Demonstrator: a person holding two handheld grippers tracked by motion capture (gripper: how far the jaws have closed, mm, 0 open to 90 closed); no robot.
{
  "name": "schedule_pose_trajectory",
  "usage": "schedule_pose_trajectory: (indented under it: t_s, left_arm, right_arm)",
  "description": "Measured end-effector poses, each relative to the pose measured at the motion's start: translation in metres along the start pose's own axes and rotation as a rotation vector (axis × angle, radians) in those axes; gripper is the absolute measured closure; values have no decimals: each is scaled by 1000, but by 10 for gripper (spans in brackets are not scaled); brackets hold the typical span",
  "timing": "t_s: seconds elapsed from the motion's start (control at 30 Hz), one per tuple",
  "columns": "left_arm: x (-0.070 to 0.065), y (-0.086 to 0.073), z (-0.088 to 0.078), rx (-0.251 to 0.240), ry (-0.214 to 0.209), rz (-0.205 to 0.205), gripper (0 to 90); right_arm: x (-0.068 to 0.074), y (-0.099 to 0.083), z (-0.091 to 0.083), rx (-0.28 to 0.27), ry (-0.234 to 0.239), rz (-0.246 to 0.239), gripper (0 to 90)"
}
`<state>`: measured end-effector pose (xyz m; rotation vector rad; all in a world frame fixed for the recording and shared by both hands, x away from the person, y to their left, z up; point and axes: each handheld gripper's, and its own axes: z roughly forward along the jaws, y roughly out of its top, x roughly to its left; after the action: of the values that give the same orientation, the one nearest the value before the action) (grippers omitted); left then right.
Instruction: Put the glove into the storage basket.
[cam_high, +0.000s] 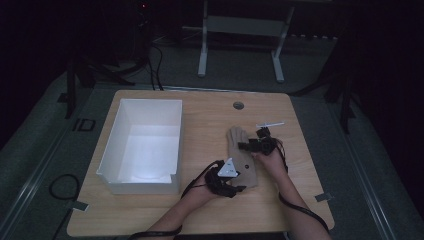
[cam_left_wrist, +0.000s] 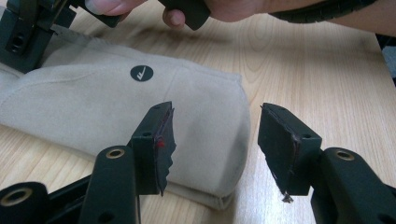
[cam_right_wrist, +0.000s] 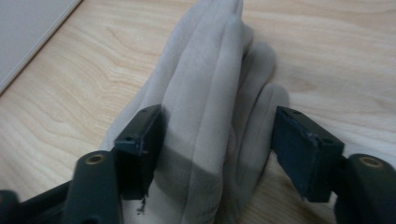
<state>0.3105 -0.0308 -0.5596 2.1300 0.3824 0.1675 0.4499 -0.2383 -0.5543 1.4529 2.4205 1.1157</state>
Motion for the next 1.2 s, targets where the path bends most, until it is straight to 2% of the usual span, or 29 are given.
schedule_pose_trajectory:
  t_s: [0.17,0.23,0.3,0.4,0.5,0.57,0.77,0.9,1.0,1.07,1.13,1.2]
  left_arm:
    - [-1,-3,0,10,9,3,427]
    - [-1,-4,0,9,13,8,426]
    - [-2,-5,1,7,9,18,424]
    - [-6,-6,3,32,13,70,424]
    - [-8,-7,7,73,40,121,424]
    - [-9,-8,9,93,57,136,424]
    - [-6,-9,13,115,78,145,460]
    - [-4,-7,13,127,98,128,526]
    - [-2,-6,14,130,126,113,641]
    - [4,-5,12,127,121,56,743]
    - [10,-5,12,118,90,-10,778]
    - [11,-4,12,121,87,-26,790]
  right_arm:
    - [2,-2,2,7,60,-21,546]
    - [4,-2,1,5,55,-29,593]
    - [6,-3,1,0,46,-28,607]
    - [6,-4,1,-14,50,-17,609]
    - [6,-5,1,-19,50,-16,609]
    - [6,-5,1,-20,48,-18,609]
    - [7,-6,1,-24,41,-25,610]
    - [7,-6,1,-25,40,-24,613]
    - [7,-6,1,-23,42,-23,621]
    - [7,-6,0,-24,44,-21,629]
    - [8,-6,0,-30,38,-32,641]
    - [9,-7,0,-37,36,-30,653]
